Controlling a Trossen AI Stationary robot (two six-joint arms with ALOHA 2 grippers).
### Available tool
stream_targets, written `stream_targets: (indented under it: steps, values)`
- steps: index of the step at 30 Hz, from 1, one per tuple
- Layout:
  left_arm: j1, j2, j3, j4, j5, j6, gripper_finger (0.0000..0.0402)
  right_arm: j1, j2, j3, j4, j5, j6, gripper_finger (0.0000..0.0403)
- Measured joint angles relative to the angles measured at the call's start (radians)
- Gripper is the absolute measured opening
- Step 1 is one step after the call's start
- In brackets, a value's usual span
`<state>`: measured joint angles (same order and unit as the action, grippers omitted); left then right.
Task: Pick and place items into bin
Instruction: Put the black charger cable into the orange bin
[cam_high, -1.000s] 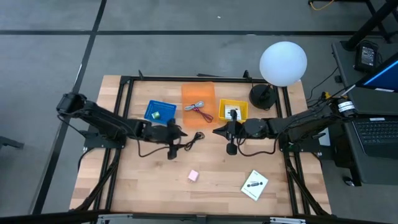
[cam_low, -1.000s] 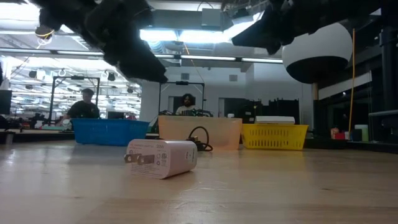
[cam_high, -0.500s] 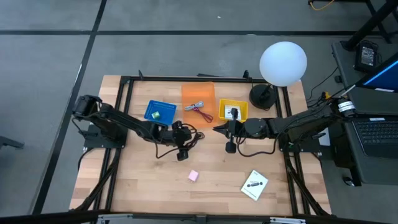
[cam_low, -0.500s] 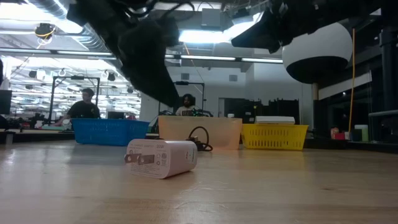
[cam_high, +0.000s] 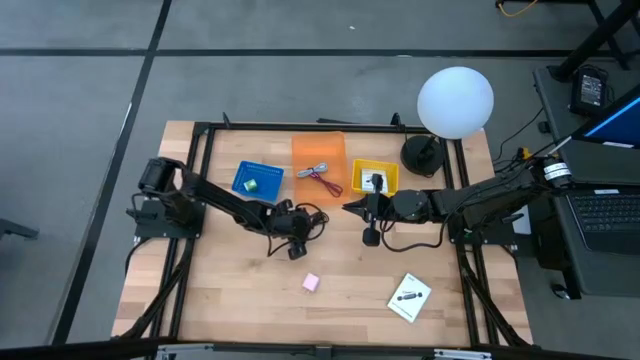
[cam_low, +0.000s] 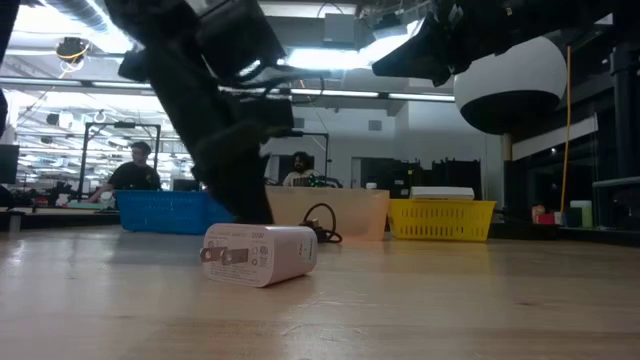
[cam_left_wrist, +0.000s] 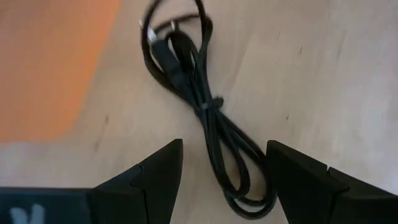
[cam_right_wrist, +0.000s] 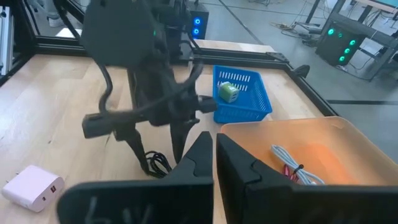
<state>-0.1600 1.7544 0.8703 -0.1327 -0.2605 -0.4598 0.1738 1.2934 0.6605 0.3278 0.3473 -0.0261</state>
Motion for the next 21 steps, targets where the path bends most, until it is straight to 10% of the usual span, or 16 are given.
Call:
stream_targets:
  steps: [8, 21]
  values:
    - [0.000, 0.041, 0.003, 0.005, 0.012, 0.050, 0.0198, 0.000, 0.000, 0.000, 0.001, 0.000, 0.000, 0.0004]
    - [0.000, 0.039, 0.012, 0.005, 0.075, 0.132, 0.0016, 0.000, 0.000, 0.000, -0.006, 0.000, -0.001, 0.0004]
